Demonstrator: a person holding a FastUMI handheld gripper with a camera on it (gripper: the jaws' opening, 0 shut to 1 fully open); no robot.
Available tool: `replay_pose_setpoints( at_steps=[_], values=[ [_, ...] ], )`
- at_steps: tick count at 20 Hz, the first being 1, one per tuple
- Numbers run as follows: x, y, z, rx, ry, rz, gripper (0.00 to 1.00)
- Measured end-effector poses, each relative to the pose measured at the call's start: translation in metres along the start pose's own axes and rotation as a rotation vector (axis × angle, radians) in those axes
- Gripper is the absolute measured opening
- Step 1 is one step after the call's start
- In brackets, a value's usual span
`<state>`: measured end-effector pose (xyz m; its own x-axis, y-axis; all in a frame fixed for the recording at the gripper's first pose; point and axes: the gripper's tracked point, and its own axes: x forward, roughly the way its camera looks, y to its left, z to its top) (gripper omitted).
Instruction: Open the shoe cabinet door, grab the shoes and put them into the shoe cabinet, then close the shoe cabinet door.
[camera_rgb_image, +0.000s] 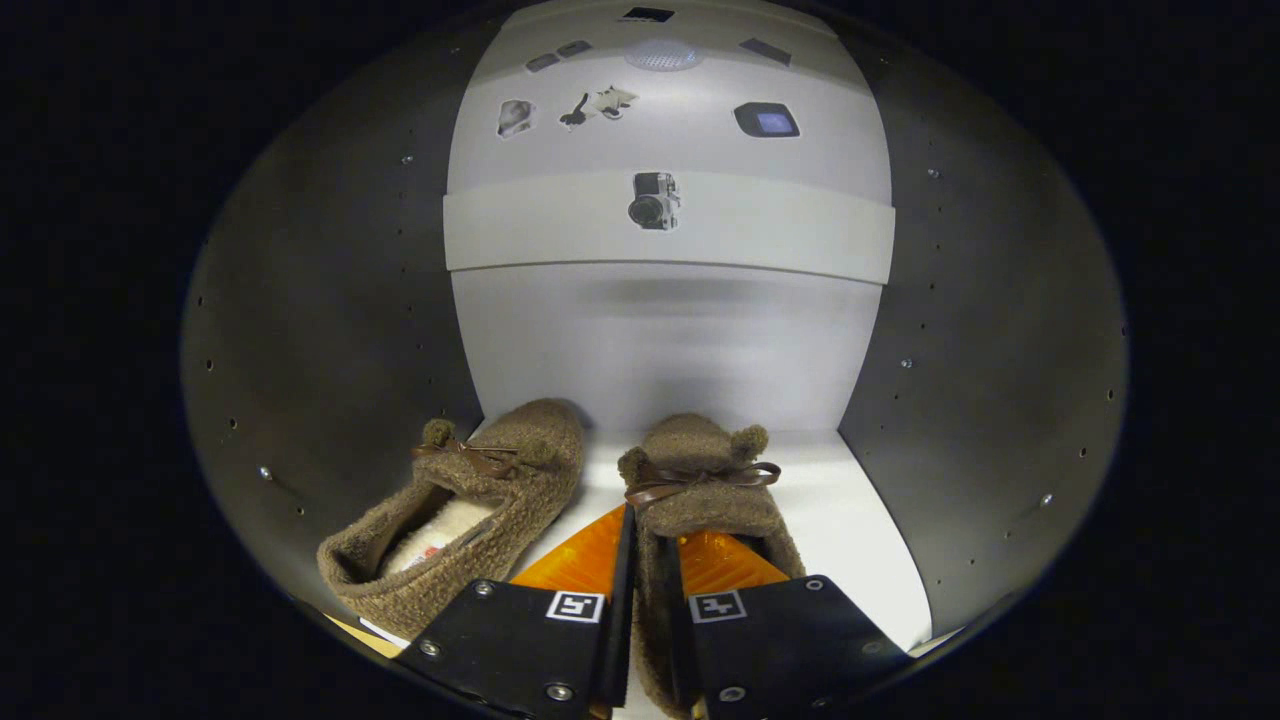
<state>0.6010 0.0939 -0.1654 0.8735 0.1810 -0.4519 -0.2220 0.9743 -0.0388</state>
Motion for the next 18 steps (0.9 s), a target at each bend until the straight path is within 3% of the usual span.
replay_pose_setpoints(
  at_steps=[9,18],
  values=[
    [-0.031,-0.003,0.005,-0.033,-0.022,-0.042,0.18],
    [-0.118,-0.005,0.024,-0.081,-0.118,-0.073,0.17]
  ],
)
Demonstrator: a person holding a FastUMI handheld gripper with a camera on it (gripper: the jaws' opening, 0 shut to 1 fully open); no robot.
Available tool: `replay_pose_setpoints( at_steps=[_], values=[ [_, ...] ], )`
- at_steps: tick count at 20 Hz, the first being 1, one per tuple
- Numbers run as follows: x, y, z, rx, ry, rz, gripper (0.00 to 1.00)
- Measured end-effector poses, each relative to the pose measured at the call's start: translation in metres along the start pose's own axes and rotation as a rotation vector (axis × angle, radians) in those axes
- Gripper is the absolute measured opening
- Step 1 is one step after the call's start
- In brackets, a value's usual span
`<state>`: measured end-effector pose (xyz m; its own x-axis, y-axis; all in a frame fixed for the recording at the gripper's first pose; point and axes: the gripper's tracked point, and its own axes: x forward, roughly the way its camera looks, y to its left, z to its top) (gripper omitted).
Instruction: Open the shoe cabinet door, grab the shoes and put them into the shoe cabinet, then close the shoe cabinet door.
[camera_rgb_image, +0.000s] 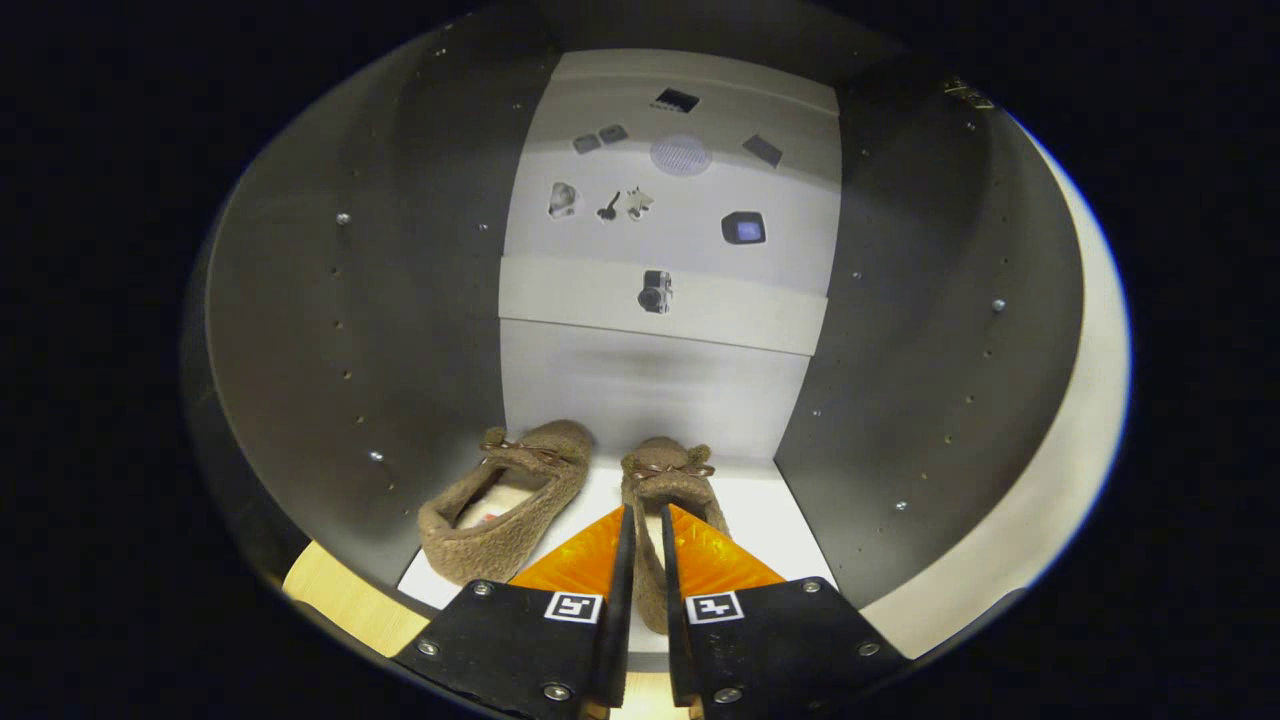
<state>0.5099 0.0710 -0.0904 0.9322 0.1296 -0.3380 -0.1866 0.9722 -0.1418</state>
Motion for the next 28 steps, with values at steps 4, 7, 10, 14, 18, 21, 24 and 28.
replay_pose_setpoints(
  at_steps=[4,7,10,14,18,21,24,28],
  values=[
    [-0.038,-0.008,0.003,-0.006,-0.019,-0.025,0.16],
    [-0.068,-0.011,0.001,0.008,-0.029,-0.036,0.16],
    [-0.095,-0.009,0.002,0.032,-0.042,-0.037,0.16],
    [-0.143,-0.011,0.0,0.042,-0.071,-0.059,0.16],
    [-0.191,-0.009,-0.006,0.031,-0.091,-0.067,0.16],
    [-0.229,-0.006,-0.01,0.055,-0.102,-0.055,0.16],
    [-0.27,-0.015,-0.012,0.053,-0.125,-0.07,0.16],
    [-0.328,-0.033,-0.022,0.078,-0.154,-0.098,0.16]
  ],
)
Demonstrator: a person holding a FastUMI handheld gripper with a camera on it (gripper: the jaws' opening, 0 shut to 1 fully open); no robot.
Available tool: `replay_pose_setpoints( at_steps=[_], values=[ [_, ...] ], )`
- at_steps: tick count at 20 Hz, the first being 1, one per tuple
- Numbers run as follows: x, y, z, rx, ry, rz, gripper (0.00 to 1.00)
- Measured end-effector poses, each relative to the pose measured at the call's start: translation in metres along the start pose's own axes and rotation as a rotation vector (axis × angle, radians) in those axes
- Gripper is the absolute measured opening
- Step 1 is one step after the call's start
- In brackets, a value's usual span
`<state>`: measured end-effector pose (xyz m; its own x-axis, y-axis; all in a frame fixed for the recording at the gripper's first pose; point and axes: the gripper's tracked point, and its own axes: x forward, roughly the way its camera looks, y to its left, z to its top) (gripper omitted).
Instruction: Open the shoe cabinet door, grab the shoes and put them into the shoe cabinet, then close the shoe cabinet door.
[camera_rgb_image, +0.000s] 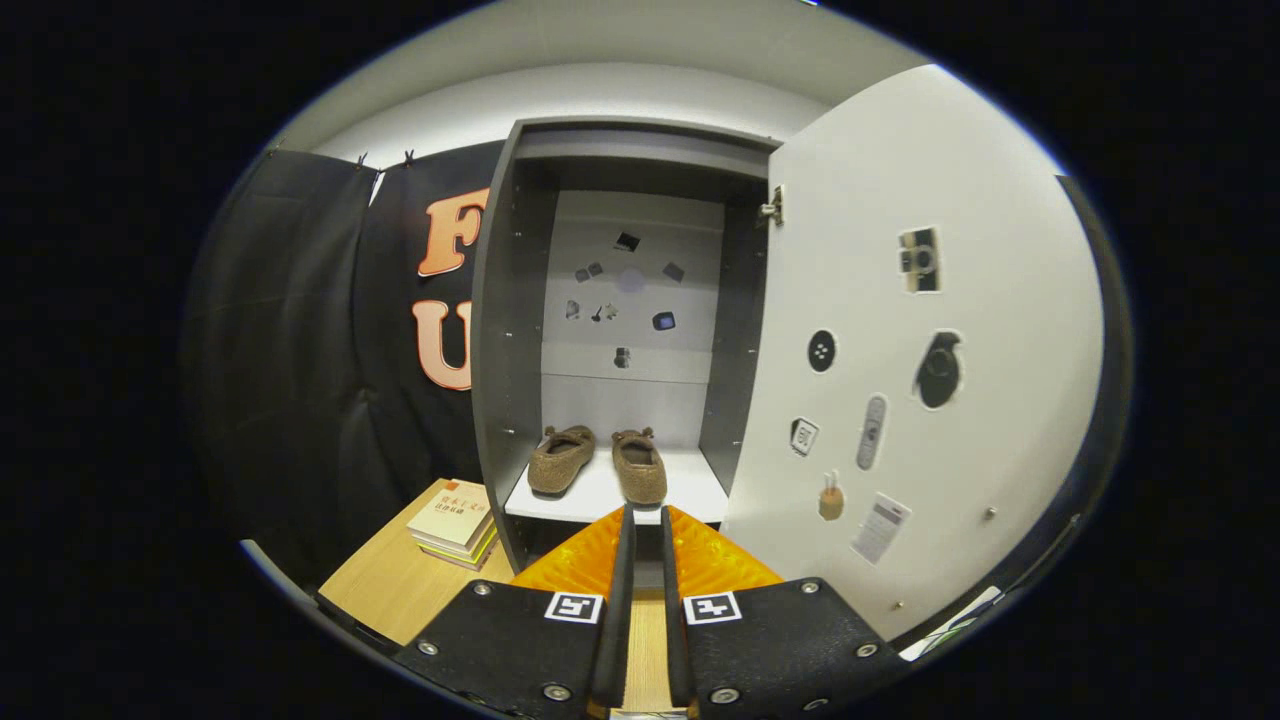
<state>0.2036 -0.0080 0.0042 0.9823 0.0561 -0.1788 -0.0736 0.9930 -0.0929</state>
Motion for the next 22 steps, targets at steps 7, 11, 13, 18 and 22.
replay_pose_setpoints(
  at_steps=[7,11,13,18,22],
  values=[
    [-0.084,-0.076,-0.024,0.016,-0.003,-0.156,0.16],
    [-0.115,-0.129,-0.05,0.036,0.003,-0.255,0.17],
    [-0.119,-0.152,-0.061,0.056,0.016,-0.289,0.18],
    [-0.097,-0.182,-0.078,0.1,0.024,-0.304,0.24],
    [-0.068,-0.179,-0.084,0.096,0.022,-0.256,0.29]
  ],
)
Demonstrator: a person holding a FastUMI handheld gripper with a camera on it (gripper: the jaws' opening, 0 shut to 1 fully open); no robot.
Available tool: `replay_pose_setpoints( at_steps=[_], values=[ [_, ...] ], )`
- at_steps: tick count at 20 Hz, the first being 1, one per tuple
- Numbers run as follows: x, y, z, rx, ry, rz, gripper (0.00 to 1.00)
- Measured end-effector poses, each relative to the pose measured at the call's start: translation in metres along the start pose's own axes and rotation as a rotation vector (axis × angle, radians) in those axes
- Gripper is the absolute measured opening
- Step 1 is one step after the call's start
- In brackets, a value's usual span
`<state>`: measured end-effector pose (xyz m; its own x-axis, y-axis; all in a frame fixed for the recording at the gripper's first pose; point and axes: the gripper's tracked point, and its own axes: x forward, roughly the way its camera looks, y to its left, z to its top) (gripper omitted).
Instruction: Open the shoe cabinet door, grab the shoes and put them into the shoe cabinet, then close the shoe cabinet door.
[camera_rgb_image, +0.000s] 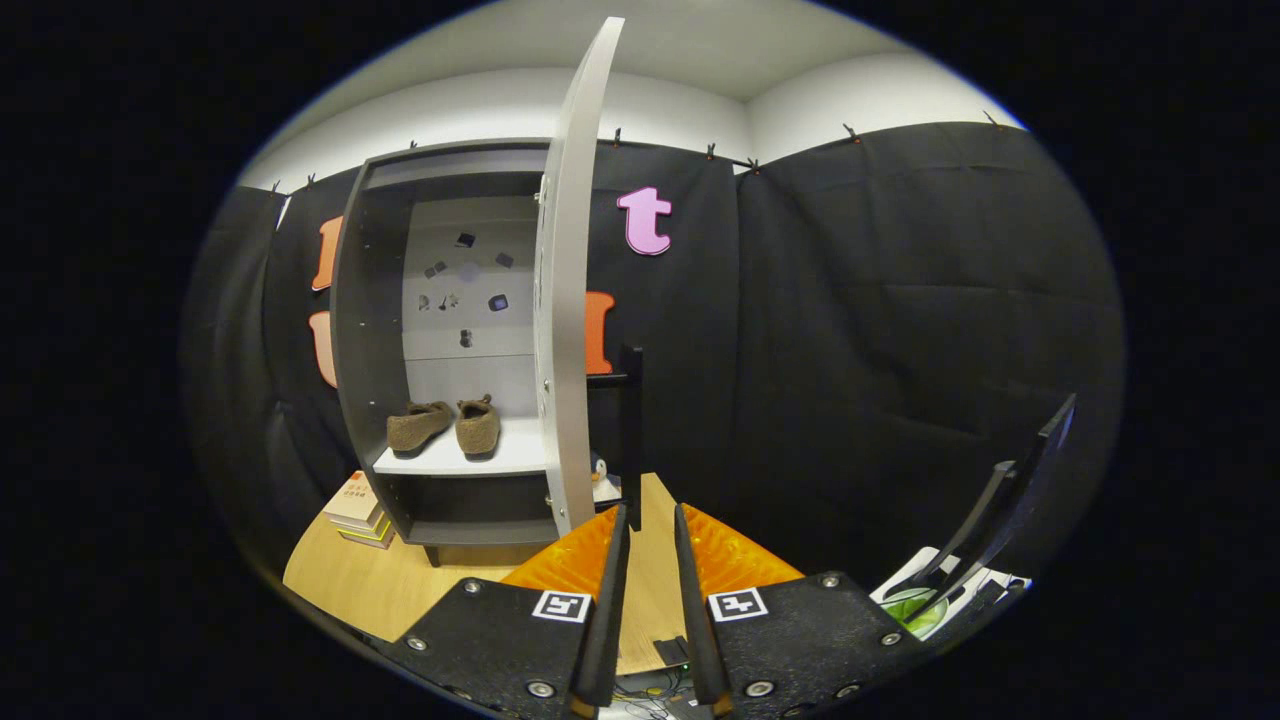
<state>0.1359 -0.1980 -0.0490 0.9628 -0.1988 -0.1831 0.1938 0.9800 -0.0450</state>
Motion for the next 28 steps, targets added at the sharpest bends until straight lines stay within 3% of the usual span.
replay_pose_setpoints(
  at_steps=[5,13,28],
  values=[
    [0.026,-0.002,-0.002,0.001,-0.011,0.042,0.32],
    [0.022,0.015,-0.004,-0.002,-0.04,0.092,0.35],
    [0.012,0.096,-0.01,-0.037,-0.058,0.349,0.35]
  ],
)
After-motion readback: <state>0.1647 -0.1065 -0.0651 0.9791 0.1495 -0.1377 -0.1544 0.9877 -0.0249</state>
